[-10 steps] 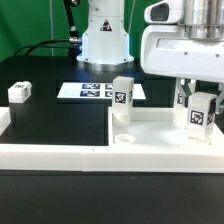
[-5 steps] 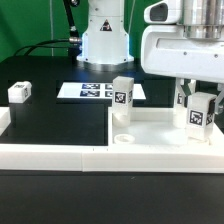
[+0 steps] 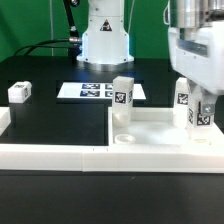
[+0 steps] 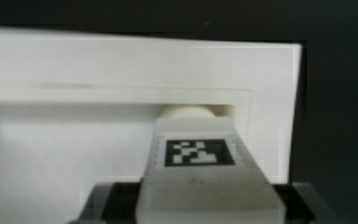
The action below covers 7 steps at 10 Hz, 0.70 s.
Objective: Assemble square table
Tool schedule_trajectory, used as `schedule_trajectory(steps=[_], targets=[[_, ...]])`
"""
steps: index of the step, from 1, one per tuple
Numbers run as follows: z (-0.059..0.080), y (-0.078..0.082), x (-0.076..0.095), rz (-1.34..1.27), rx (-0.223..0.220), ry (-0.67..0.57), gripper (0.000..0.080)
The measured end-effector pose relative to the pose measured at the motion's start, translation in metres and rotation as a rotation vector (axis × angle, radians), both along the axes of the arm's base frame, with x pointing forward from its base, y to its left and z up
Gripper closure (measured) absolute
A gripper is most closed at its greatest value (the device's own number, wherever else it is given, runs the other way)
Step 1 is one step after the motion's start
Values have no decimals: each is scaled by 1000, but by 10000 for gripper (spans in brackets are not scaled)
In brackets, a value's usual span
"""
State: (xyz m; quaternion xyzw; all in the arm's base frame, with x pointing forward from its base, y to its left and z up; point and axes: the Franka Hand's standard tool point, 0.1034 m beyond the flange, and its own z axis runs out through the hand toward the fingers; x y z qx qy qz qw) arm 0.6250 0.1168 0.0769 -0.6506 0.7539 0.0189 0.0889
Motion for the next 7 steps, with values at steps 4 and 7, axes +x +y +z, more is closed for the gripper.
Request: schedule_trajectory(steps=[4,7], targets=[[-1,0,0,-147,18,21,504],[-4,8,-3,267,-18,-24,185]])
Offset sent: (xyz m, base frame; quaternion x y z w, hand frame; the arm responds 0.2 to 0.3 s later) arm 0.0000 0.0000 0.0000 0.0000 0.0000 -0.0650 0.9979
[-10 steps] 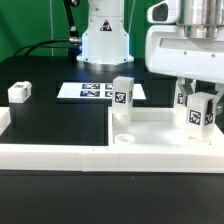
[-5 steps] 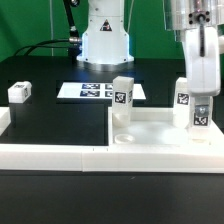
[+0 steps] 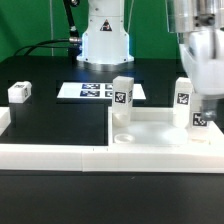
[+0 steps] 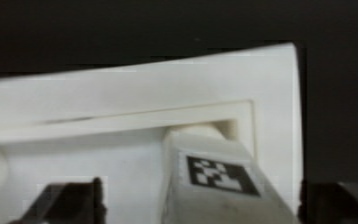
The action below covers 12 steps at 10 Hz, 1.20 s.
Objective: Assemble square table
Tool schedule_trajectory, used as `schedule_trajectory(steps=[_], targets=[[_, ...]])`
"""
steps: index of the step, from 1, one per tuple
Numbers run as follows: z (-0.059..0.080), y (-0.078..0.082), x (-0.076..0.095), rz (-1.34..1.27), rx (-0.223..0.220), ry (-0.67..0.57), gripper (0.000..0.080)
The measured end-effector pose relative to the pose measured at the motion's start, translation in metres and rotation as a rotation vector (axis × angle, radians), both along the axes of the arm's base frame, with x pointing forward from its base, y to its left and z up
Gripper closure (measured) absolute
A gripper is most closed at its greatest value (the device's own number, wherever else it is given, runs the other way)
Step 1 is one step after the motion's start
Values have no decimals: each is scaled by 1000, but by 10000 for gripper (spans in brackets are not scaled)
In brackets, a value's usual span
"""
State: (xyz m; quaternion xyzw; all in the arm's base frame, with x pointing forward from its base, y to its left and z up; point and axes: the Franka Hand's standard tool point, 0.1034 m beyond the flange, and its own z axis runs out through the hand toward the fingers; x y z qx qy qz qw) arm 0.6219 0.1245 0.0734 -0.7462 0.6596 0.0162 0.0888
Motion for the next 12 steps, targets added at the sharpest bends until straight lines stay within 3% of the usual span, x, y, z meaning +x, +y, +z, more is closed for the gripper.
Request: schedule_trajectory(steps=[4,6,8,10,11,12], targets=[[-1,-4,1,287,-41,-42,151],[4,-5,6,683,-120,-94,151],[4,-13,9,953,-165,-141,151],[4,-13,9,929,-164,-137,151],[4,-13,9,927,-164,-137,259],[3,-13,9,859,-156,-129,259]])
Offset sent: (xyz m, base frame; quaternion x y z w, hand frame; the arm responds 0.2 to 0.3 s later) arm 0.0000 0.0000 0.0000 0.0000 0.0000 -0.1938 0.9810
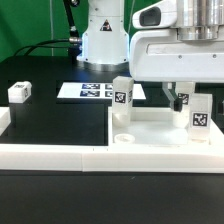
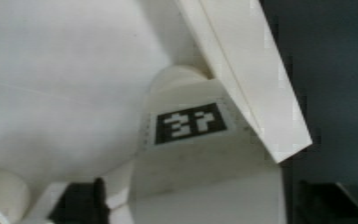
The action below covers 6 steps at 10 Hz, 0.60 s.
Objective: Assemble square table
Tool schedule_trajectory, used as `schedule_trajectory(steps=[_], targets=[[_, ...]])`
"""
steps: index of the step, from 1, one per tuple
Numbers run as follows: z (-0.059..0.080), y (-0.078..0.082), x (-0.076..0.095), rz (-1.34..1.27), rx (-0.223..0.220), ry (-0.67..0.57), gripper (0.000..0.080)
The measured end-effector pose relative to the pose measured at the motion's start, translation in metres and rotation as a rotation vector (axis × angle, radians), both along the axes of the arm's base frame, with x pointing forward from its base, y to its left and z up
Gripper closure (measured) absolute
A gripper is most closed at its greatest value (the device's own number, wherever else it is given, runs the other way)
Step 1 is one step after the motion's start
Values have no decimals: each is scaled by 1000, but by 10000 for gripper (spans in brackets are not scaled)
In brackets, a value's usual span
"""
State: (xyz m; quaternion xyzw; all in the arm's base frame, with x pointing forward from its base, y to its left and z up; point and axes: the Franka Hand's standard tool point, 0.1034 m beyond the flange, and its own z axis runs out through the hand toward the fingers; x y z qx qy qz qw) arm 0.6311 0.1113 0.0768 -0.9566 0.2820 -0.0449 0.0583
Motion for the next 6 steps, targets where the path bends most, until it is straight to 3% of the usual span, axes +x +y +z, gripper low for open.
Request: schedule_trajectory(steps=[1,2,3,6], targets=[[0,0,0,-84,10,8,460],[0,-1,0,-118,13,10,460],[-1,-2,0,-214,24,20,509],[-2,-5,-2,-600,70,66,509]])
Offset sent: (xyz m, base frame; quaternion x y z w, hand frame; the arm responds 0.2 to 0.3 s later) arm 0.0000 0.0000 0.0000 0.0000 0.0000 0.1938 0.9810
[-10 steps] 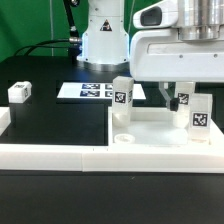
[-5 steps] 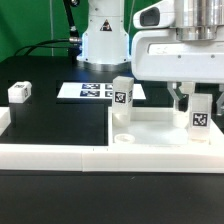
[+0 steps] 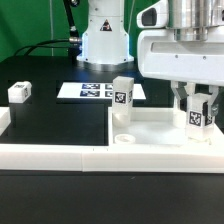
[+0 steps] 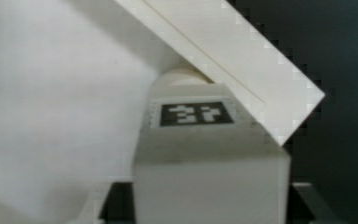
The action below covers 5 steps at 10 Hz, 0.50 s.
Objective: Assemble square table
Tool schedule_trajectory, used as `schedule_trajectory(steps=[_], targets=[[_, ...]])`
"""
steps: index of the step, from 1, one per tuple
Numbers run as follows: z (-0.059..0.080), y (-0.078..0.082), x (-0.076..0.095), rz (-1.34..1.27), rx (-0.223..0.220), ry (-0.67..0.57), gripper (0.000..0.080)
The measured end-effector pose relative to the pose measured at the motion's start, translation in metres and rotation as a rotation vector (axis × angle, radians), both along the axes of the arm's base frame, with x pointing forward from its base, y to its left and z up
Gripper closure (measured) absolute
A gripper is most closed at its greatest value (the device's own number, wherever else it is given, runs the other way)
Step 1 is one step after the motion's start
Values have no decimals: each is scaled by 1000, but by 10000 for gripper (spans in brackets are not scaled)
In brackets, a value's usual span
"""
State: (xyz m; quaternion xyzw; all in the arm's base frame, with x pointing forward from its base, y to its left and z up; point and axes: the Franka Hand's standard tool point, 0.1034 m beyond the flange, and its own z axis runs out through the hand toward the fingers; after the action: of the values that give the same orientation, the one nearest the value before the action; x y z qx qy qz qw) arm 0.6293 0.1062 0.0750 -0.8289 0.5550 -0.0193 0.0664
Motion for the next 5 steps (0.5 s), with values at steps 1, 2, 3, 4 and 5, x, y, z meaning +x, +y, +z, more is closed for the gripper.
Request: schedule_trajectory(steps=[1,2,3,4,5], targets=[[0,-1,-1,-146,20,21,509],[-1,-1,-2,-263,39,35,509],[-1,1,-3,-439,73,55,509],[-2,2,-4,-630,125,58,508],[-2,4,-5,-788,179,47,508]])
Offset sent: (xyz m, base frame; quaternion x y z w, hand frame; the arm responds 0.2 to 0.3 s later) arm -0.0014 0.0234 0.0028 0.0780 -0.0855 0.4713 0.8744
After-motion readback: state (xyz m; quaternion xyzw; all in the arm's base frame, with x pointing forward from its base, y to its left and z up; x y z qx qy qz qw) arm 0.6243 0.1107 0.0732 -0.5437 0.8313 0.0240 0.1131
